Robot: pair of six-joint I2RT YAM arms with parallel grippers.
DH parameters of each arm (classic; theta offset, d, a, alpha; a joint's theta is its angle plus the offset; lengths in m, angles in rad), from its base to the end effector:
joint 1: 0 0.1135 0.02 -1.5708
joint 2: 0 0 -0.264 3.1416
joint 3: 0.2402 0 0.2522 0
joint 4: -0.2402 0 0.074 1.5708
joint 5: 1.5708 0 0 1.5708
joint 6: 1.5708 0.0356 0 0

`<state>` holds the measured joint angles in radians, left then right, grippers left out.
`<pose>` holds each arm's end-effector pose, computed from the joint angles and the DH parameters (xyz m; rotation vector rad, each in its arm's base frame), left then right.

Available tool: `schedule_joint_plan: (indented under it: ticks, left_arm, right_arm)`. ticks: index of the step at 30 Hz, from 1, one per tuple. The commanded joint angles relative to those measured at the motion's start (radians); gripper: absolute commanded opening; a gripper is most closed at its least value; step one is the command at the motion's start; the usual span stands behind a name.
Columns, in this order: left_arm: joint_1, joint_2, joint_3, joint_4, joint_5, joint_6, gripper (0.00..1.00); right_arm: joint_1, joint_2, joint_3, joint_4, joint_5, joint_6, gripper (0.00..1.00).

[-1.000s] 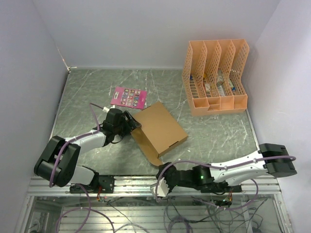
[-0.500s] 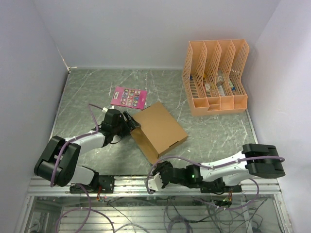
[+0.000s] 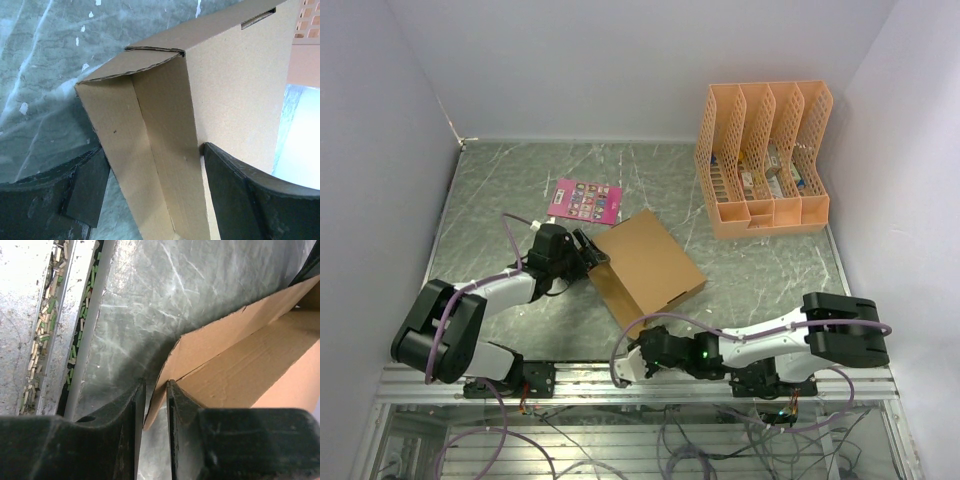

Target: Fold the paper box

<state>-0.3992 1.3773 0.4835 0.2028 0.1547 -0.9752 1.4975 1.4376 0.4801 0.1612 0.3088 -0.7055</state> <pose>0.2315 -0.1036 0.1496 -0.6012 2.3396 -0.8654 0.0291 0.2490 0.1322 -1.9986 1.1783 0.0318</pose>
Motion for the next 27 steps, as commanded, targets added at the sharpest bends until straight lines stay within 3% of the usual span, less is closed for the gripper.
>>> schedule_joint_plan:
  ticks: [1, 13, 19, 27]
  left_arm:
    - [0.014, 0.034, 0.000, -0.058, -0.001, 0.047, 0.82]
    - [0.017, 0.098, 0.004, -0.017, 0.025, 0.042, 0.81]
    - [0.020, 0.107, 0.010, -0.022, 0.025, 0.047, 0.81]
    - [0.025, 0.122, 0.011, -0.019, 0.027, 0.051, 0.81]
  right_arm:
    - [-0.009, 0.001, 0.051, -0.012, -0.053, -0.061, 0.23]
    - [-0.016, 0.018, 0.164, -0.217, -0.172, -0.187, 0.13]
    - [-0.029, 0.043, 0.203, -0.284, -0.164, -0.120, 0.32]
    - [-0.051, 0.036, 0.171, -0.270, -0.110, -0.123, 0.33]
